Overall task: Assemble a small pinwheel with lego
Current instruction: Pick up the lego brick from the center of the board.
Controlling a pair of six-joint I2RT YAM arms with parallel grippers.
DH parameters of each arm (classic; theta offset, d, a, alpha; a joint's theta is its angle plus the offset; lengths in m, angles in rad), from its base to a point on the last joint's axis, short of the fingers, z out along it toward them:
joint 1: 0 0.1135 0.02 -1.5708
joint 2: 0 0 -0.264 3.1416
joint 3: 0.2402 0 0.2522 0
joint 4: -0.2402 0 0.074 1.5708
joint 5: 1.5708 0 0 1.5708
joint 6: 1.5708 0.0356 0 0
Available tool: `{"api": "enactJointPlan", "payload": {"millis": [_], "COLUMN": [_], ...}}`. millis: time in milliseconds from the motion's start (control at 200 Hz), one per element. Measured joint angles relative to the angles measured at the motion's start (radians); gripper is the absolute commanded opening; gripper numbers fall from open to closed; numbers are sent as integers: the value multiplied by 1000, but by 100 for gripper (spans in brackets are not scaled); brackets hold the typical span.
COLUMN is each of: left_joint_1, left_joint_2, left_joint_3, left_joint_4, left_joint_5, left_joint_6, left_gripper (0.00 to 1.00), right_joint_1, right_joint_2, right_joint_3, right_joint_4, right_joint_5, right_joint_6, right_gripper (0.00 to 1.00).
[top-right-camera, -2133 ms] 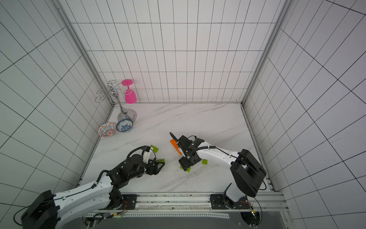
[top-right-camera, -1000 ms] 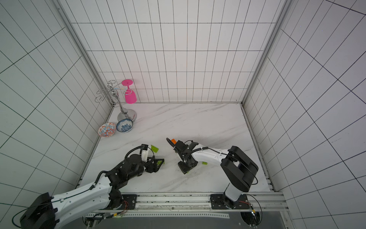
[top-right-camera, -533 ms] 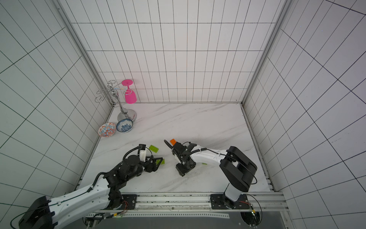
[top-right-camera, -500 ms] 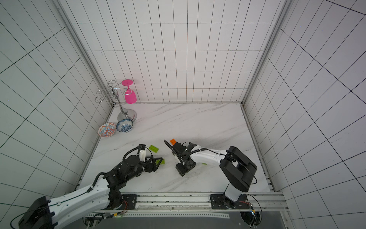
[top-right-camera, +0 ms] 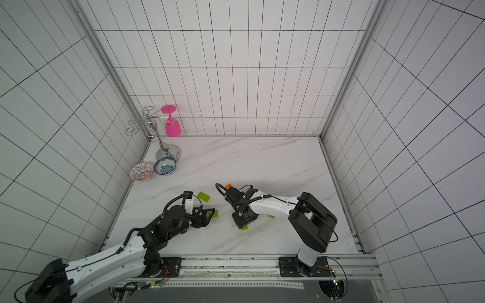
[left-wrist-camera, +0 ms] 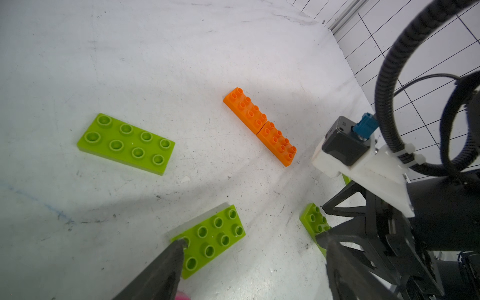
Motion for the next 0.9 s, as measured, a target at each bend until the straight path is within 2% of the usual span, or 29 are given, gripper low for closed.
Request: {"api": "enactJointPlan", "payload": {"millis": [385, 900], "left_joint_1": [0, 1], "left_joint_2": [7, 6], "left_joint_3": [0, -1], "left_joint_4": [0, 0], "left_joint_5": [0, -6], "left_joint_6": [0, 0], "left_gripper": [87, 87], "right_joint_1": [21, 30], "right_joint_2": [1, 40], "right_joint_3": [3, 39], "right_joint_4": [-4, -14], "right_joint_5": [38, 49], "right_joint_6": [60, 78], "right_gripper": [45, 44]}}
